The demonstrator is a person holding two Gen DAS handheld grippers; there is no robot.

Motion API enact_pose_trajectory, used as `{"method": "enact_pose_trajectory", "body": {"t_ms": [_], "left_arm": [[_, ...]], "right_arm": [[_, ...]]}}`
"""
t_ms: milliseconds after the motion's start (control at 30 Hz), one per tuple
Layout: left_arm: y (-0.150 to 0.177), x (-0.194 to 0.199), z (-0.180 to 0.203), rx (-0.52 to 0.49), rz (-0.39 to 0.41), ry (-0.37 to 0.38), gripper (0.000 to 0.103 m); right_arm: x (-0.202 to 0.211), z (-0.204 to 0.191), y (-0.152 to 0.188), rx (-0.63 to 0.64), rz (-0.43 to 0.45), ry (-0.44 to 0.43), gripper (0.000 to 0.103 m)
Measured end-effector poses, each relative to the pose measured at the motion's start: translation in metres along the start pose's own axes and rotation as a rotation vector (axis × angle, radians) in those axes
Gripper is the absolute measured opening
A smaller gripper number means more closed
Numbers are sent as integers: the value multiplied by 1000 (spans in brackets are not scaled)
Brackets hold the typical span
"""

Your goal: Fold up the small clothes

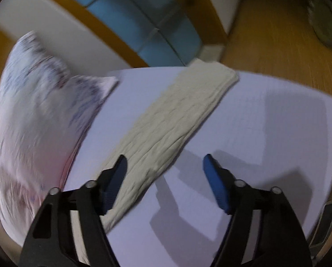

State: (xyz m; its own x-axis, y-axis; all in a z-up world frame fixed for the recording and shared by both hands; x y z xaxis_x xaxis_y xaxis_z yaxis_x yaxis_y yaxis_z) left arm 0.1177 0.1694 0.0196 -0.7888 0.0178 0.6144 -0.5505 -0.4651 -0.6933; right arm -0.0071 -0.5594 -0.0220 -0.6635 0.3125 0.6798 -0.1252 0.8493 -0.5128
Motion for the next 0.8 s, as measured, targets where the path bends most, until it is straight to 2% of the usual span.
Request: {"method": "enact_pose_trajectory", "body": {"t_ms": [100,133,167,233,300,367,433,533,600,633,700,733,767,800], "left_arm": [[-14,-9,-23,74,-10,-20,102],[-20,-13,-31,103,-15,-22,102],[-24,-14,-40,131,-18,-23,102],[-34,-19,-57,197,-24,-9,102],[-42,-25,-72,275,-33,2,102],[-49,-30,-85,346,-41,19,102],[-55,-37,-100,417,-51,22,102],[-61,-49,-117,519,-78,10,102],[-67,-50,-124,557,-74,-1,102],[-70,-52,-128,578,-81,-11,102],[-75,-55,-133,608,-83,-24,102],[-78,-57,-135,626,-86,-37,102],[-81,-60,-137,639,-88,-47,102],[-84,-61,-141,658,-85,-57,102]], "right_arm": [[-4,2,-12,-30,36,21,48],[-7,4,-17,-44,46,28,32],[-12,5,-20,-56,46,33,8],[-20,12,-30,-72,50,26,8],[-8,0,-32,-27,104,21,7],[18,-48,-29,124,204,-27,7],[43,-110,-10,290,252,-118,7],[73,-221,47,556,251,-322,7],[82,-280,98,714,205,-444,7],[84,-315,137,814,154,-517,7],[75,-361,206,976,32,-604,10],[67,-381,254,1077,-84,-650,16],[60,-390,286,1132,-173,-670,27],[53,-396,319,1183,-268,-679,33]]}}
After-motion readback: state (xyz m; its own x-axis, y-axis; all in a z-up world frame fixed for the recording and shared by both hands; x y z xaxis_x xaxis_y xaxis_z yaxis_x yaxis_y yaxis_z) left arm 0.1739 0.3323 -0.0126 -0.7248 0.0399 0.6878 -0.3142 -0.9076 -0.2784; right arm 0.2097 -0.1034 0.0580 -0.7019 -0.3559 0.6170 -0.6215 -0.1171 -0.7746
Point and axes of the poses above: each gripper's, at about its wrist camera, not at the fingertips, and x roughly against the way its jaws point, z to its right, y to its underside, the point moved 5 cm from there along -x, roughly the way its jaws point, and after that the axes turned 11 degrees about x, right-handed, at the moved point
